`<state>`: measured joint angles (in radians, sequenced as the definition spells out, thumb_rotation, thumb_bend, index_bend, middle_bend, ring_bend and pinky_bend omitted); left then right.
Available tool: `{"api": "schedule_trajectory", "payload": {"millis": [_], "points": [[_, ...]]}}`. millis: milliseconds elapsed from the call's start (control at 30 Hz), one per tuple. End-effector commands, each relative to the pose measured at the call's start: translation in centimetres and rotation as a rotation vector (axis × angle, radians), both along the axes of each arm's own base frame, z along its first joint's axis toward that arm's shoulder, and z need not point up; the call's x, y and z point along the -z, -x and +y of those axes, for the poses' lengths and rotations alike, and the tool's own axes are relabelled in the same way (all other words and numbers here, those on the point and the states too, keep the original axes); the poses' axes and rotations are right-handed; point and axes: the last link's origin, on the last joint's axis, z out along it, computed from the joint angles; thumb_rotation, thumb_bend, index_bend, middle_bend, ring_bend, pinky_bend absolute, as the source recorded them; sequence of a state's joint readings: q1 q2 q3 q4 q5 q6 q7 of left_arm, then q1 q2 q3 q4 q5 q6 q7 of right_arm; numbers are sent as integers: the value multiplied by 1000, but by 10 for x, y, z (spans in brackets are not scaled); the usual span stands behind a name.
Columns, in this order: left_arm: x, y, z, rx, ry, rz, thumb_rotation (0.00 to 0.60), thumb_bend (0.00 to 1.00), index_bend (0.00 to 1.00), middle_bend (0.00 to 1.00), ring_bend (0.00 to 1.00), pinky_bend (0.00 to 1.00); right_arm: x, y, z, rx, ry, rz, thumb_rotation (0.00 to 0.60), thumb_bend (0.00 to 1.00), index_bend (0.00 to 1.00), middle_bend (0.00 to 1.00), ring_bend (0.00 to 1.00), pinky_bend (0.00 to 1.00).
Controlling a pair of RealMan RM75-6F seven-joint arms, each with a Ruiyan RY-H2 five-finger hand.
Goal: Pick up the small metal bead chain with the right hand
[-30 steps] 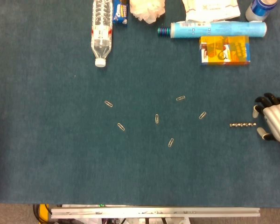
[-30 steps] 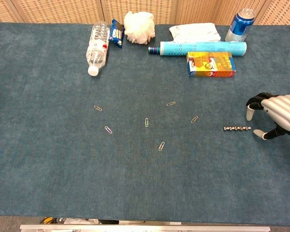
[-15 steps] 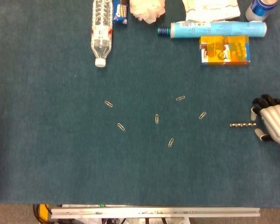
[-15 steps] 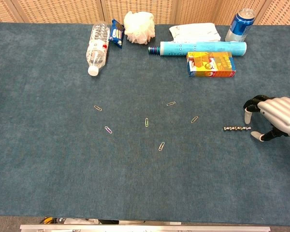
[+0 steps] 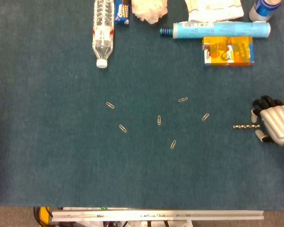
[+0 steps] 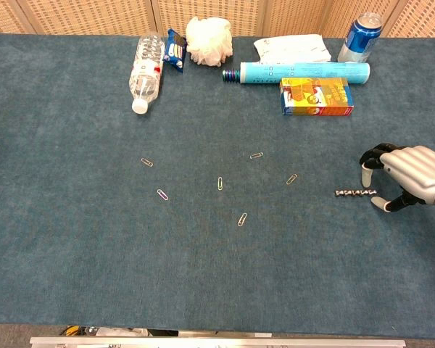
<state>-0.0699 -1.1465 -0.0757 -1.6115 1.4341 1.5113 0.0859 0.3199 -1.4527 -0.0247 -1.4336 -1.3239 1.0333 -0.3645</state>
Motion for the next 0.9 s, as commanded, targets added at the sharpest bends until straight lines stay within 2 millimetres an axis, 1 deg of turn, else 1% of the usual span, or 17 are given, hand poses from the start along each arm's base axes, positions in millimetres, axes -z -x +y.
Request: {"api": "schedule_trajectory", "payload": {"millis": [33, 133, 900], "points": [[0, 0, 0, 0, -1, -1, 600, 0, 220, 157, 224, 286, 0, 0, 0, 0, -1, 1, 600, 276, 490, 249, 131, 248], [-1, 0, -1, 0, -2, -3, 600, 0, 220, 157, 224, 286, 0, 0, 0, 1, -2, 3, 600, 290, 490, 249, 131, 248], [-1, 0, 0, 0, -2, -1, 600, 0, 220, 157, 224, 286, 4, 0, -1, 4, -15, 5, 600, 290, 496, 248, 131, 248]]}}
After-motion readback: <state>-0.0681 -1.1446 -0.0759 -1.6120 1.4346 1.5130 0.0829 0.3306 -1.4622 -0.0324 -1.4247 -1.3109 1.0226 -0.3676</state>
